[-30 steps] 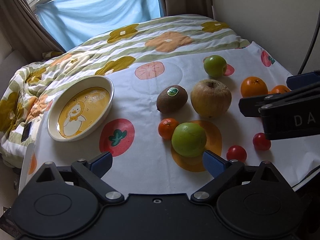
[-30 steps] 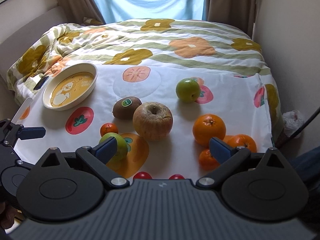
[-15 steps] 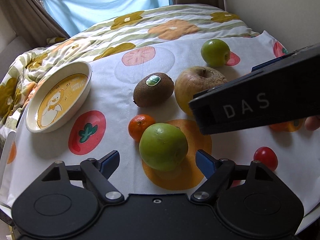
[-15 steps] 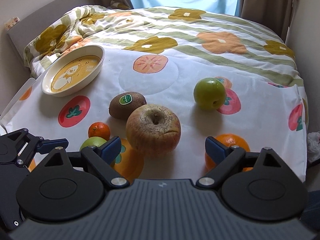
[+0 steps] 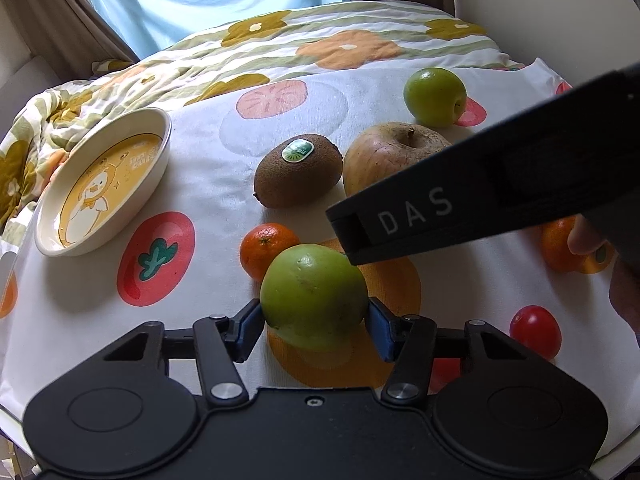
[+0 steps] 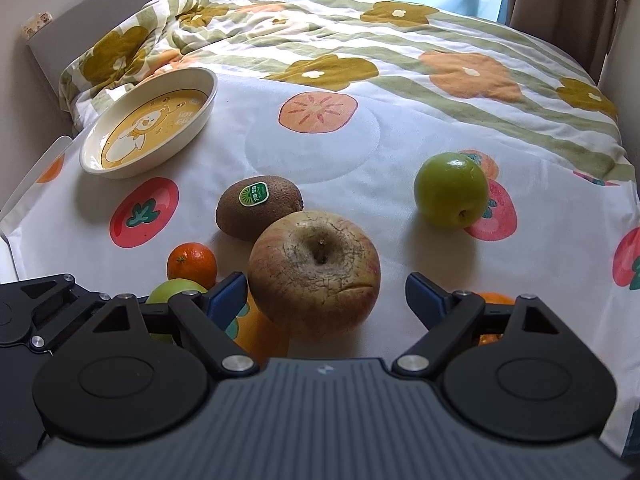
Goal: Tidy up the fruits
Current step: 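Grasp the large green apple with the left tool while the right tool grasps the wrinkled brown apple, then carry both apples into the duck-print bowl and open both tools, then lift both open tools away from the bowl toward the remaining fruit, then grasp a red cherry tomato with the left tool while the right tool grasps another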
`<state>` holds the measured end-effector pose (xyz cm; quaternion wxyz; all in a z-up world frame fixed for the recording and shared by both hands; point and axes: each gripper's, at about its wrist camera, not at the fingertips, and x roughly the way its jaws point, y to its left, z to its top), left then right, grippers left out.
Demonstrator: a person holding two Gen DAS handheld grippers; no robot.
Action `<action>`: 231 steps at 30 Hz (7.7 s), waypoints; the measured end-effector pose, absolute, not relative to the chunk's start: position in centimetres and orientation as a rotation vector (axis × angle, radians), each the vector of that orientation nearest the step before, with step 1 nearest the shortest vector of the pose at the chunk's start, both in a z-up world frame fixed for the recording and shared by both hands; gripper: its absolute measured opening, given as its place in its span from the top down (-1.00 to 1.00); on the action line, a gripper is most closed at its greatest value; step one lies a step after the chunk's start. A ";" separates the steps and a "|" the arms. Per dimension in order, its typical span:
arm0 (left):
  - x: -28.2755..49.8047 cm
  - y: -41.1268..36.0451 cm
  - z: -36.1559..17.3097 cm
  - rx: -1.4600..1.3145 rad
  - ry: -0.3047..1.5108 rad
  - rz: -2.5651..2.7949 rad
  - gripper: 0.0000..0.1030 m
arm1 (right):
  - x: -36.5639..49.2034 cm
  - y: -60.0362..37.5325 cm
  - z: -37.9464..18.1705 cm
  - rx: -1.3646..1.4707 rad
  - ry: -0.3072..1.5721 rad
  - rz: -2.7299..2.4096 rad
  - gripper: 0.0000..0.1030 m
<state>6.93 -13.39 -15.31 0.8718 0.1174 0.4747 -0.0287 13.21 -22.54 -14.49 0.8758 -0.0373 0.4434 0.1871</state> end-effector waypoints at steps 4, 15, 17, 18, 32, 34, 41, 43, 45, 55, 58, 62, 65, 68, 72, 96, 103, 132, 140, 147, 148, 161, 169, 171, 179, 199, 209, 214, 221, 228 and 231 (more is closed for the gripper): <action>6.8 -13.3 -15.2 0.246 0.990 -0.066 -0.15 | 13.6 -22.3 -14.7 -0.076 0.933 0.403 -0.90; 6.2 -12.4 -15.3 0.244 0.980 -0.056 -0.15 | 13.9 -22.0 -15.0 -0.081 0.924 0.425 -0.73; 6.3 -12.2 -15.4 0.241 0.976 -0.053 -0.15 | 13.8 -22.1 -15.0 -0.077 0.919 0.425 -0.72; 6.2 -12.1 -15.3 0.240 0.974 -0.051 -0.15 | 13.8 -22.1 -15.0 -0.076 0.917 0.425 -0.72; 4.5 -9.5 -11.9 0.203 0.926 0.040 -0.15 | 12.0 -22.0 -10.9 -0.052 0.860 0.439 -0.72; 4.1 -8.4 -10.6 0.188 0.912 0.070 -0.15 | 11.6 -21.6 -9.8 -0.054 0.851 0.441 -0.72; 3.2 -3.6 -6.5 0.175 0.852 0.148 -0.15 | 10.6 -19.1 -6.1 -0.059 0.800 0.456 -0.72; 3.4 -2.2 -5.7 0.179 0.835 0.165 -0.15 | 10.5 -18.1 -5.3 -0.057 0.786 0.457 -0.72; 3.7 -0.5 -4.9 0.184 0.821 0.176 -0.15 | 10.7 -16.9 -4.5 -0.053 0.776 0.454 -0.72; 7.9 6.8 -2.9 0.232 0.783 0.143 -0.15 | 13.1 -10.6 -3.2 -0.031 0.757 0.408 -0.72; 10.2 8.2 -3.4 0.251 0.779 0.100 -0.15 | 14.5 -8.7 -3.3 -0.027 0.752 0.372 -0.72; 13.8 9.7 -4.5 0.277 0.771 0.042 -0.15 | 16.8 -6.4 -3.9 -0.024 0.751 0.324 -0.72; 16.6 10.6 -5.8 0.294 0.777 -0.006 -0.15 | 18.7 -4.9 -4.6 -0.018 0.756 0.289 -0.72; 19.1 11.0 -7.3 0.319 0.788 -0.052 -0.15 | 20.4 -3.6 -5.6 -0.007 0.771 0.257 -0.72; 21.7 11.5 -9.2 0.338 0.813 -0.105 -0.15 | 22.4 -2.5 -6.7 0.004 0.789 0.231 -0.72; 25.2 11.5 -13.6 0.421 0.844 -0.266 -0.70 | 26.5 -0.3 -10.4 -0.006 0.896 0.182 -0.72; 24.8 12.5 -12.9 0.406 0.868 -0.257 -0.71 | 26.9 0.3 -10.9 -0.042 0.909 0.221 -0.72; 19.1 14.6 -12.3 0.376 0.892 -0.257 -0.75 | 24.6 3.5 -11.6 -0.265 0.805 0.369 -1.00; 16.6 13.8 -10.4 0.363 0.873 -0.234 -0.76 | 21.6 1.9 -9.1 -0.189 0.777 0.333 -1.00; 13.6 11.2 -8.1 0.366 0.821 -0.209 -0.76 | 17.9 -1.8 -6.5 -0.133 0.749 0.311 -1.00; 13.0 10.7 -7.7 0.360 0.815 -0.206 -0.76 | 17.2 -2.7 -6.2 -0.126 0.747 0.303 -1.00; 6.3 2.6 -5.4 0.329 0.768 -0.215 -0.76 | 8.5 -13.8 -3.8 -0.091 0.715 0.191 -1.00; 3.3 -3.1 -5.6 0.338 0.743 -0.270 -0.76 | 4.2 -21.0 -4.3 -0.077 0.712 0.143 -1.00; 2.5 -4.6 -6.3 0.345 0.737 -0.297 -0.76 | 3.4 -22.6 -5.0 -0.075 0.718 0.137 -1.00; -0.1 -10.3 -10.8 0.390 0.712 -0.438 -0.76 | 0.4 -27.5 -9.6 -0.099 0.728 0.179 -1.00; 0.1 -14.5 -16.9 0.480 0.730 -0.582 -0.17 | -0.2 -28.2 -16.2 -0.057 0.791 0.328 -0.73; 0.7 -14.6 -16.9 0.451 0.745 -0.594 0.27 | 0.2 -27.6 -16.6 -0.064 0.812 0.367 -0.43; 0.9 -14.1 -16.9 0.449 0.754 -0.577 0.28 | 0.5 -27.4 -16.9 -0.060 0.821 0.379 -0.31; 1.0 -13.3 -16.7 0.446 0.759 -0.545 0.28 | 0.7 -26.9 -17.3 -0.070 0.834 0.402 0.03; 0.9 -12.5 -16.1 0.433 0.765 -0.505 0.28 | 0.7 -26.5 -17.0 -0.090 0.826 0.413 0.15; 0.9 -12.0 -15.7 0.425 0.764 -0.483 0.28 | 0.9 -26.3 -16.6 -0.092 0.818 0.418 0.15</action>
